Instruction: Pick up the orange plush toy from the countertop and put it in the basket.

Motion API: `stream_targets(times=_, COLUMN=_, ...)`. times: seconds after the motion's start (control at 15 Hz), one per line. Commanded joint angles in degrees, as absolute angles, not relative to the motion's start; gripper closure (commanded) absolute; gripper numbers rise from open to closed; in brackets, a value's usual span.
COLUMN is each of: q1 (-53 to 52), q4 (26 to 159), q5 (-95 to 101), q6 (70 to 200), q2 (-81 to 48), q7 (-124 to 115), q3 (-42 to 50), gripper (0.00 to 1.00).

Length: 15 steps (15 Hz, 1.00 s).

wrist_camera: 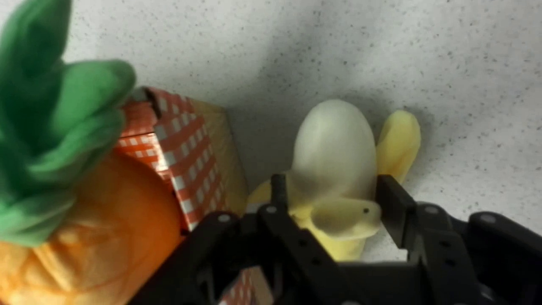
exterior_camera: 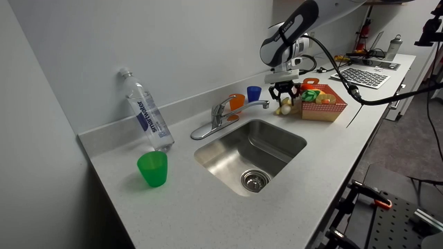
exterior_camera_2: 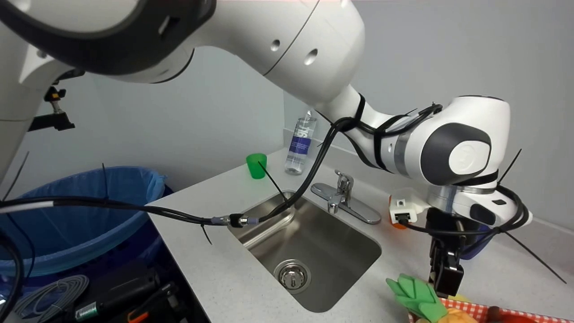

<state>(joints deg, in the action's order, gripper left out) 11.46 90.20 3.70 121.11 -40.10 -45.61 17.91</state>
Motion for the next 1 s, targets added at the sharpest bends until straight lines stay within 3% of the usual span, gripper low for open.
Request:
stream_targets(times=0.0, q1=11.1, q4=89.4, q5=3.5, q6=121.2, q2=-39.3, q7=-46.3, q3=18.5, gripper=0.73)
stream_targets(times=0.27, q1=11.5, q4=88.0, q5=3.2, q6=121.1, q2=-38.2, q7=-46.2, q3=18.4, gripper=1.0)
stream_targets(times=0.93, q1=13.5, q4=83.9, q5=-0.2, q6=120.9, q2=-34.8, q7=-47.6, q3=18.3, gripper=0.99)
